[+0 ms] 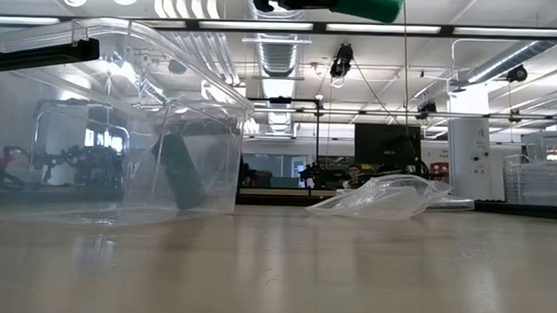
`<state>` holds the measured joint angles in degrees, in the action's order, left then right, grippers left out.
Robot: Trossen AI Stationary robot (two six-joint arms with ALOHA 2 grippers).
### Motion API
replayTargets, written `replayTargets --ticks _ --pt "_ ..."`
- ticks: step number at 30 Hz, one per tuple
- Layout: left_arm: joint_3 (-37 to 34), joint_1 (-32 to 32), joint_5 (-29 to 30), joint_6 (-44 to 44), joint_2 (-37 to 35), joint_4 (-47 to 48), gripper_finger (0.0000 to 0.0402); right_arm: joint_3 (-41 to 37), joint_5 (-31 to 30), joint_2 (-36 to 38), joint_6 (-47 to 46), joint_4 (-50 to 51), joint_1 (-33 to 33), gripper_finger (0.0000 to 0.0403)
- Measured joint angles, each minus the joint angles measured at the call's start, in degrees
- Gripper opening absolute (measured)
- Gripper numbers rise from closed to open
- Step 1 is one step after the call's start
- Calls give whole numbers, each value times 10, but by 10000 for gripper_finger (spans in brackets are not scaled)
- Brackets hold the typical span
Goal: Roll bandage
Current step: Roll the blue bandage
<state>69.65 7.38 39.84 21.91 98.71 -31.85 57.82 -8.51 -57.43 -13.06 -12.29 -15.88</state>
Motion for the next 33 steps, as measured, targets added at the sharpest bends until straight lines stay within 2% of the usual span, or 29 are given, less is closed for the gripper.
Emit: replayTargets --ticks 8,17,23,28,33 --pt "0 -39 -15 -6 -18 -16 0 0 11 2 0 0 -7 0" --pt "0 -20 -148 -46 -5 -4 0 15 10 4 14 -1 -6 0" --pt "0 17 -164 -43 16 -1 0 28 -73 4 16 0 -3 0" --pt "0 40 -164 -43 21 -10 0 28 -90 3 20 5 7 0" --pt "0 66 -164 -30 19 -21 0 28 -170 3 9 40 12 0"
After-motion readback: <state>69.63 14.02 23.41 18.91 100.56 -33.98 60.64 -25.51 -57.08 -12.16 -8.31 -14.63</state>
